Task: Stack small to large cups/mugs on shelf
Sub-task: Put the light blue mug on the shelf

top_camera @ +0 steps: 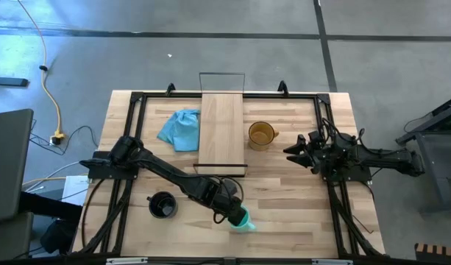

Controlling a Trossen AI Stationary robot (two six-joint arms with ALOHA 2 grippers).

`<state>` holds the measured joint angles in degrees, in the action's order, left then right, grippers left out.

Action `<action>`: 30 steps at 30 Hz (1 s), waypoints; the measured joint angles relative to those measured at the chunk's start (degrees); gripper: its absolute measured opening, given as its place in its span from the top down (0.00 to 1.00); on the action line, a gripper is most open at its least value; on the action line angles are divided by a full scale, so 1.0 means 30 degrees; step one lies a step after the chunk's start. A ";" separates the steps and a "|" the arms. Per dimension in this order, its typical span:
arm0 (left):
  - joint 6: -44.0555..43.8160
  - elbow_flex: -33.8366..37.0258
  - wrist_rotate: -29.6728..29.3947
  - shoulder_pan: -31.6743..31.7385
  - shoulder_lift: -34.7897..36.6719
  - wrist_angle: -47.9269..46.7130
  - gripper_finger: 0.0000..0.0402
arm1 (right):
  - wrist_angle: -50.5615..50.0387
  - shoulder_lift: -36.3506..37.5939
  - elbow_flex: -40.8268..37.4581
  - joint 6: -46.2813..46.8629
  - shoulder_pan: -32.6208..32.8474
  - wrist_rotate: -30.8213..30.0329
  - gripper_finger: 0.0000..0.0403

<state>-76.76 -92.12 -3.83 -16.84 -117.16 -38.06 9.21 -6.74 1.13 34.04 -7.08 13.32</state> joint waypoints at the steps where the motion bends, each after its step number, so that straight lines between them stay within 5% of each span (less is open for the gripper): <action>1: 0.0003 0.0000 -0.0068 0.0000 0.0000 -0.0017 0.99 | 0.0000 0.0000 0.0000 0.0000 -0.0001 0.0000 0.52; 7: 0.0130 -0.0664 0.0605 0.0000 0.0000 -0.0704 0.99 | -0.0013 0.0000 0.0000 0.0000 -0.0002 0.0000 0.52; 15: 0.1525 -0.5046 0.0856 -0.0007 0.0003 -0.5114 1.00 | -0.0393 0.0000 0.0000 0.0000 0.0004 0.0007 0.52; 30: 0.3550 -1.4326 -0.4438 0.1763 0.0062 -1.5068 1.00 | -0.1005 0.0001 0.0000 0.1172 0.0004 0.0471 0.52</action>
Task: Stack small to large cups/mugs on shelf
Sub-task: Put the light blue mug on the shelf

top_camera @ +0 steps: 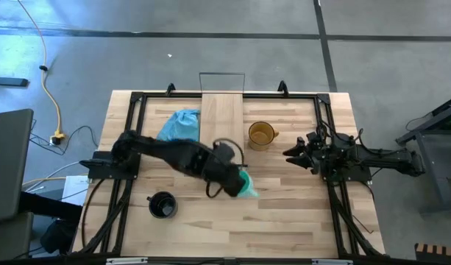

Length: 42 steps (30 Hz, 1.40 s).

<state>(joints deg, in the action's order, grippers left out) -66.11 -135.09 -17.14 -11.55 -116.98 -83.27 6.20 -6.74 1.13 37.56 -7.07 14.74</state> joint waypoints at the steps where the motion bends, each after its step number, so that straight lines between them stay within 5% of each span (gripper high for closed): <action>1: 0.0102 0.0107 -0.0327 0.0284 0.0185 -0.0059 1.00 | -0.0007 0.0006 0.0000 0.0001 0.0000 0.0041 0.52; 18: 0.4339 0.0046 -0.0450 0.7355 0.0550 -0.0399 1.00 | -0.0430 -0.0001 0.0000 0.0392 0.0000 0.0032 0.52; 42: 0.9393 0.0046 0.3340 1.6252 0.0543 -0.0273 1.00 | -0.0437 -0.0001 0.0000 0.1793 0.0000 -0.1850 0.52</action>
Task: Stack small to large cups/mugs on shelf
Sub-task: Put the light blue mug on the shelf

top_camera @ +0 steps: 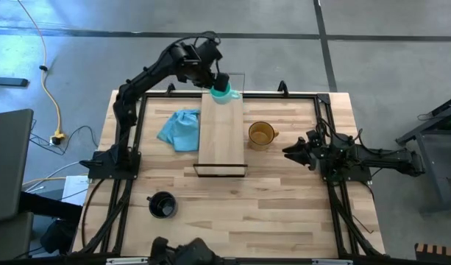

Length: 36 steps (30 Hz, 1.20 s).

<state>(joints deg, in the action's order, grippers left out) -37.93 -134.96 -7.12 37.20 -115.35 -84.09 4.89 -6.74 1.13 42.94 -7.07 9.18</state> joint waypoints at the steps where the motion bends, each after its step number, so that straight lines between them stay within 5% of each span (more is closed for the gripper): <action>1: 0.0135 0.0000 0.0209 0.0192 0.0000 0.0094 1.00 | 0.0000 0.0000 0.0000 -0.0256 0.0000 -0.0105 0.52; 10: 0.0035 0.1312 -0.0025 -0.0267 0.0005 -0.0705 1.00 | 0.0000 0.0005 0.0000 -0.0706 0.0000 -0.0790 0.52; 28: -0.4589 0.6450 0.0520 0.0491 -0.0015 0.5465 1.00 | -0.0153 0.0000 0.0000 -0.0961 0.0000 -0.0821 0.52; 36: -0.5800 0.6921 0.0014 0.0476 -0.0015 0.6371 1.00 | -0.0156 0.0000 0.0000 -0.1456 0.0000 -0.0801 0.52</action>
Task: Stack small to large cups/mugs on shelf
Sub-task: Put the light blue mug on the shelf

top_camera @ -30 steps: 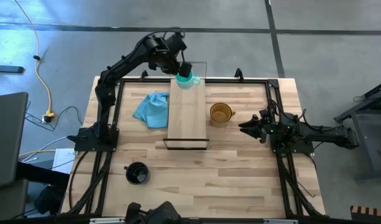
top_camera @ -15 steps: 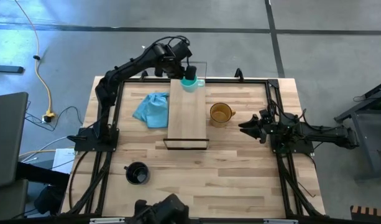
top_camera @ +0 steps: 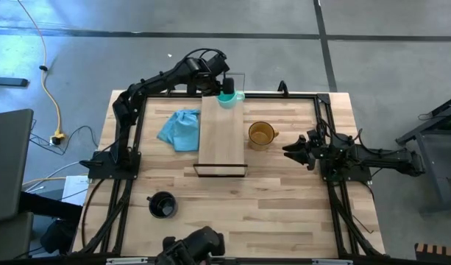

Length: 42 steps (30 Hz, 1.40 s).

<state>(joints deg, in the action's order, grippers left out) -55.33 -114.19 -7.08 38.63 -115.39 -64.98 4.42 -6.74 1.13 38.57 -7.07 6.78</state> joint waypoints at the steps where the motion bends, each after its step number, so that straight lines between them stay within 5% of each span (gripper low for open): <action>1: -0.0107 0.0000 -0.0139 0.0014 0.0000 0.0143 1.00 | -0.0004 0.0007 0.0000 0.0000 0.0000 0.0035 0.52; 16: -0.0113 0.0000 0.0064 0.1149 0.0000 -0.0076 1.00 | -0.0028 0.0003 0.0000 -0.0015 0.0000 0.0038 0.52; 42: 0.4022 -0.0022 -0.0024 0.1649 -0.0896 -0.0005 1.00 | -0.0427 0.0000 0.0000 0.0096 -0.0004 -0.0851 0.52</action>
<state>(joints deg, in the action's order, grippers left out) -43.27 -114.26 -7.15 43.58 -118.08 -64.99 3.14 -6.74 1.13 38.86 -7.08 4.23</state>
